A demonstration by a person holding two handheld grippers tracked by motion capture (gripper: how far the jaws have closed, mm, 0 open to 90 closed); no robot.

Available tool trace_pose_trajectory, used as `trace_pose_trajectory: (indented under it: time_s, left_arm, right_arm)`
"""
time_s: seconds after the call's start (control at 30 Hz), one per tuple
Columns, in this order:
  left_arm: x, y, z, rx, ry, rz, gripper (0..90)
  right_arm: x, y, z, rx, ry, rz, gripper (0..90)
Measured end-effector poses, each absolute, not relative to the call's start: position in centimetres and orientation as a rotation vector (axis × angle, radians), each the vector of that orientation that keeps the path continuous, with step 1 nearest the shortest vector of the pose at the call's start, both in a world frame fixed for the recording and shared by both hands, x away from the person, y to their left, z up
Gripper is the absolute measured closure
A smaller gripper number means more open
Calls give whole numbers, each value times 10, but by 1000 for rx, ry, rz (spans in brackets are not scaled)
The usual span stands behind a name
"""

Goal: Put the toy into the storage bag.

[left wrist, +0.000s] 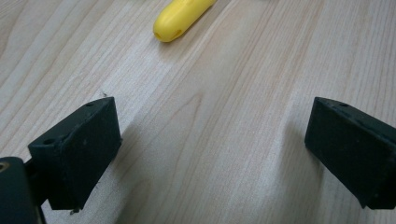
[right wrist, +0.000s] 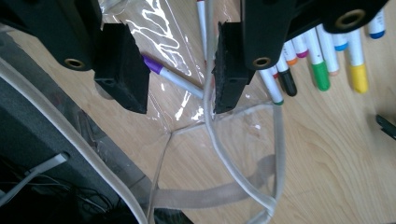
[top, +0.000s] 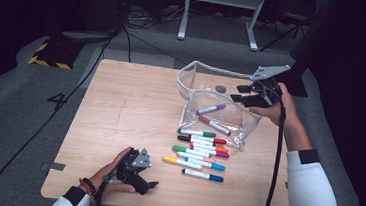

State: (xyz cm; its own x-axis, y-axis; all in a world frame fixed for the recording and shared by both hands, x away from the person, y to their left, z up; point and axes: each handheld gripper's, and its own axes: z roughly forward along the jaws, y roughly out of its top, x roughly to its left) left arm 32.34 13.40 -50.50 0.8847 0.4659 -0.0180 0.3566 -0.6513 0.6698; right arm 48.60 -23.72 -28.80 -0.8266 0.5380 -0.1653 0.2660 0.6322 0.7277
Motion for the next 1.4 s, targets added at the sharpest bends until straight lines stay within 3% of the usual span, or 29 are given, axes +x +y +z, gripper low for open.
trace_pose_trajectory:
  time_s: [0.37,0.77,1.4]
  left_arm:
    - [323,134,-505,2344,590,202,38]
    - [323,134,-505,2344,590,203,38]
    - [323,134,-505,2344,591,203,38]
  right_arm:
    - [435,-266,-287,592,2396,1216,519]
    - [375,-281,-318,499,2387,1264,516]
    - [329,-256,-442,414,2664,1253,504]
